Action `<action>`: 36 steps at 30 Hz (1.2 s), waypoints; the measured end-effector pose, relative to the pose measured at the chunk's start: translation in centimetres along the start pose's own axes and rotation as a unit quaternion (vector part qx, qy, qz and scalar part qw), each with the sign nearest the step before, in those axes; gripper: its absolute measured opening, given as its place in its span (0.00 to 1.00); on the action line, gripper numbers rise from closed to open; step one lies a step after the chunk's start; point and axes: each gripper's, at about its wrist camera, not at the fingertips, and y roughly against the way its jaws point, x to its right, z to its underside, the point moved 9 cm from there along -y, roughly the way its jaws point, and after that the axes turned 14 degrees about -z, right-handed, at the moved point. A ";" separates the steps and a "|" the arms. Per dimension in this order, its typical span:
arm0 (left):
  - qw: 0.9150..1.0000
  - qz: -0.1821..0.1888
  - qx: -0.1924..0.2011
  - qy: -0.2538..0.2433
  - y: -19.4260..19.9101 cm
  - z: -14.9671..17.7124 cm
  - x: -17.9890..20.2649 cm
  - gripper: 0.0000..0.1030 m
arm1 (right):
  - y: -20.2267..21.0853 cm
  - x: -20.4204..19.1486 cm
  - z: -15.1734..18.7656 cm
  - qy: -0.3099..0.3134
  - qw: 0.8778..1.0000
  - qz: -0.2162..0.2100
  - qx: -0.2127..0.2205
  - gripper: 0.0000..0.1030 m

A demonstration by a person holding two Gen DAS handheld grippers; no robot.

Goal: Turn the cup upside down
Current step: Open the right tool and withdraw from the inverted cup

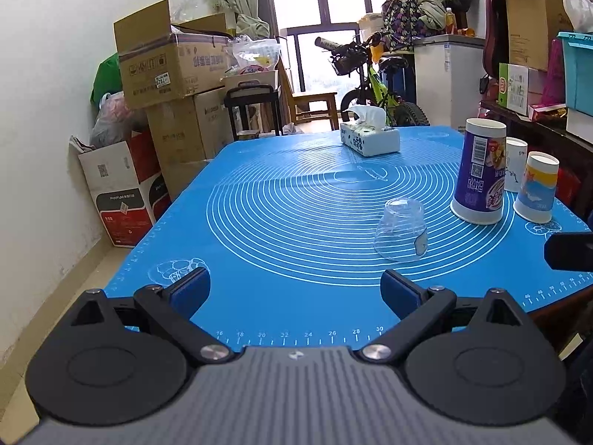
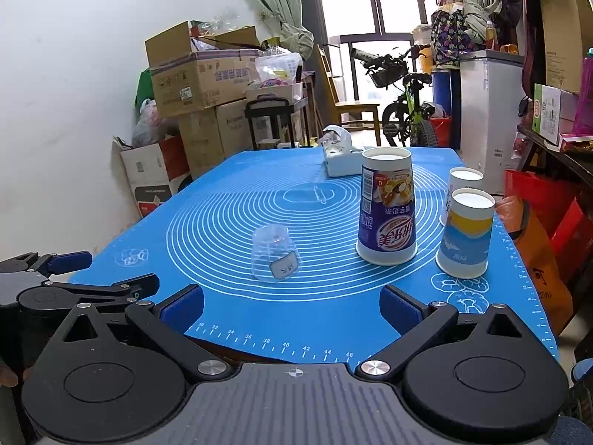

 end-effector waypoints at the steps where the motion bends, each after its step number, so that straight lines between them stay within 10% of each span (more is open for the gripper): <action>1: 1.000 0.001 0.000 -0.001 0.0 0.0 0.0 0.95 | 0.0 0.0 0.0 0.000 1.000 0.000 0.000 0.97; 36: 1.000 0.007 -0.005 -0.007 -0.3 0.3 0.4 0.95 | 0.1 -0.4 0.1 0.000 1.000 -0.004 -0.003 0.97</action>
